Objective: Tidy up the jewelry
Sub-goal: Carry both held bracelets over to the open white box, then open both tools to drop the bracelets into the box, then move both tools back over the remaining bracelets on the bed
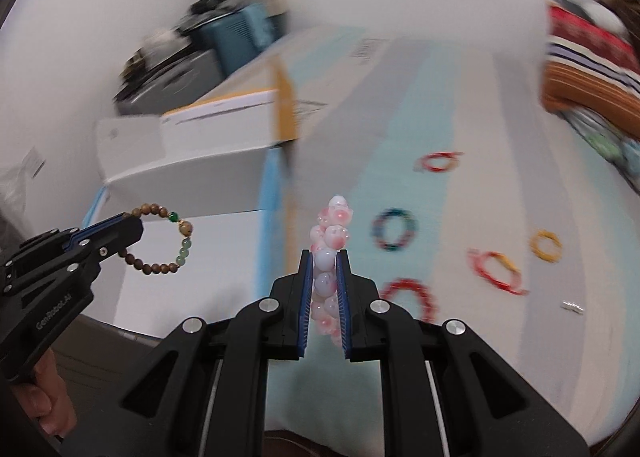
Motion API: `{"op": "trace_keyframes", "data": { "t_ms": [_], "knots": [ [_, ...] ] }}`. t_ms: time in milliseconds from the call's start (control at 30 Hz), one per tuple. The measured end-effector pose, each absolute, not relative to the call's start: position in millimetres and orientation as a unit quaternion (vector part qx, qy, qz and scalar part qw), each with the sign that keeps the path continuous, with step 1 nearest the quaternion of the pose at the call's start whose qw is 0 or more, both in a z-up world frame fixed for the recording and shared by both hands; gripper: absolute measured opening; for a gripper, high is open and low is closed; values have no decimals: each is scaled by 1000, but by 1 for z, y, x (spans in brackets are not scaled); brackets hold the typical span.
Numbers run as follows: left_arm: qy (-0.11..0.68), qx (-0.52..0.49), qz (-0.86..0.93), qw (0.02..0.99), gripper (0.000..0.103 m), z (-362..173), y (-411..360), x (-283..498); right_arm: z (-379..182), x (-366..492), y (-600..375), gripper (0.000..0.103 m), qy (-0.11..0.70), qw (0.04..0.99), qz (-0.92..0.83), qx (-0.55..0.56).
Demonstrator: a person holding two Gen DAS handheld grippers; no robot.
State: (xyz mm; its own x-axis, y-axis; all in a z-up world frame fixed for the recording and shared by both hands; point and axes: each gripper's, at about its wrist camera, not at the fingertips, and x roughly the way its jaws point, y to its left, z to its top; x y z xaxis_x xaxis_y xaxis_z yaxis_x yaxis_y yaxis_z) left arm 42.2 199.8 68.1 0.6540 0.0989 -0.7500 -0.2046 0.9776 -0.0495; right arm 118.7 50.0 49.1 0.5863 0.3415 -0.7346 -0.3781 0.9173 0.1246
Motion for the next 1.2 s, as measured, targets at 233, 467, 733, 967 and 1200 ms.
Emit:
{"op": "trace_keyframes", "data": {
  "t_ms": [233,467,733,967,1200],
  "knots": [
    [443,-95,149,879,7,45,280,21,29,118,146,11,433,862,252,-73],
    [492,-136,164,844,7,6,330,13,-5,126,196,11,486,832,243,-111],
    [504,-148,162,835,7,-13,344,14,-26,134,211,12,514,816,231,-131],
    [490,-136,180,842,39,-8,342,12,-20,130,209,45,502,823,232,-129],
    [440,-115,196,869,81,22,326,5,17,121,184,84,452,857,221,-108]
  ]
}}
